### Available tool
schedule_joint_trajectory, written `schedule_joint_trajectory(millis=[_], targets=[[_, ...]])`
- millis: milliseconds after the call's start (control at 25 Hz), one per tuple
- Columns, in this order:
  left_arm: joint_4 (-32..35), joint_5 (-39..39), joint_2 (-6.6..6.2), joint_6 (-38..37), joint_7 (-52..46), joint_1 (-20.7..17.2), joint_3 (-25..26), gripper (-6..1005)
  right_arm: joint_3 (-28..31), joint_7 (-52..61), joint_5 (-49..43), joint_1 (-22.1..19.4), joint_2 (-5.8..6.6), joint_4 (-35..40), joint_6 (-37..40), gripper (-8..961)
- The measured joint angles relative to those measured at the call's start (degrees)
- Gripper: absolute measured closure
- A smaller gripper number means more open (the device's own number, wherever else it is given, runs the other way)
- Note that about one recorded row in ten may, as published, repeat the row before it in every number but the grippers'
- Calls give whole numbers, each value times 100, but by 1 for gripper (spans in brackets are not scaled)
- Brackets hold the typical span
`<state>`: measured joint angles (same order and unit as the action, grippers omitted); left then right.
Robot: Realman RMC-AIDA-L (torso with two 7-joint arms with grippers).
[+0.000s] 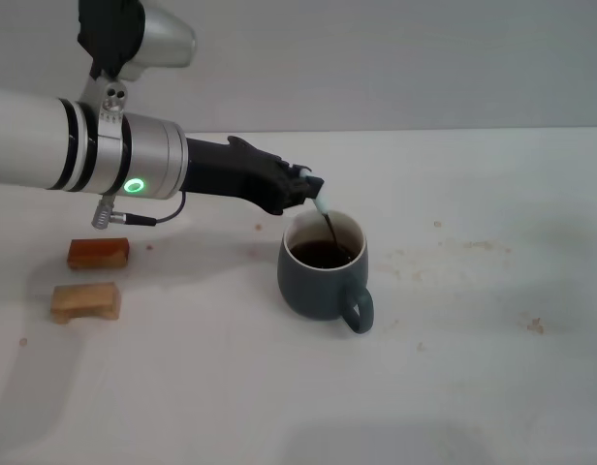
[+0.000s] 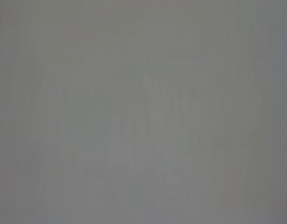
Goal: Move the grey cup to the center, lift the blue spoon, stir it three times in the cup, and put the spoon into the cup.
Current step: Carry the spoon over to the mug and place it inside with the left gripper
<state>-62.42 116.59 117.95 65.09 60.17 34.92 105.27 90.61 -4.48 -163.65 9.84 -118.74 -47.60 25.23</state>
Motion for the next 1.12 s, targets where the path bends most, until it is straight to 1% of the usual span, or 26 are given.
schedule_joint_trajectory(millis=[240, 400, 560, 600, 640, 720, 800, 1120], targets=[[64, 81, -23, -62, 11, -28, 171, 777, 0, 0, 0, -2, -8, -23, -8, 939], [-32, 94, -32, 107, -6, -269, 320, 776, 0, 0, 0, -5, -8, -41, -25, 938], [-32, 94, -32, 107, -6, -269, 320, 775, 0, 0, 0, -8, -3, -70, -28, 938], [-120, 87, -21, 259, -44, -437, 348, 775, 0, 0, 0, -8, -3, -74, -29, 938], [-210, 70, -11, 313, -77, -547, 348, 775, 0, 0, -4, -7, -2, -74, -31, 938], [-210, 70, -11, 313, -77, -547, 348, 775, 0, 0, -7, -5, -1, -75, -32, 938], [-465, -72, 5, 416, -143, -785, 262, 774, 0, 0, -18, -3, 0, -74, -33, 938], [-381, -166, 16, 394, -107, -824, 123, 773, -31, 0, -59, -1, -4, -78, -29, 939]])
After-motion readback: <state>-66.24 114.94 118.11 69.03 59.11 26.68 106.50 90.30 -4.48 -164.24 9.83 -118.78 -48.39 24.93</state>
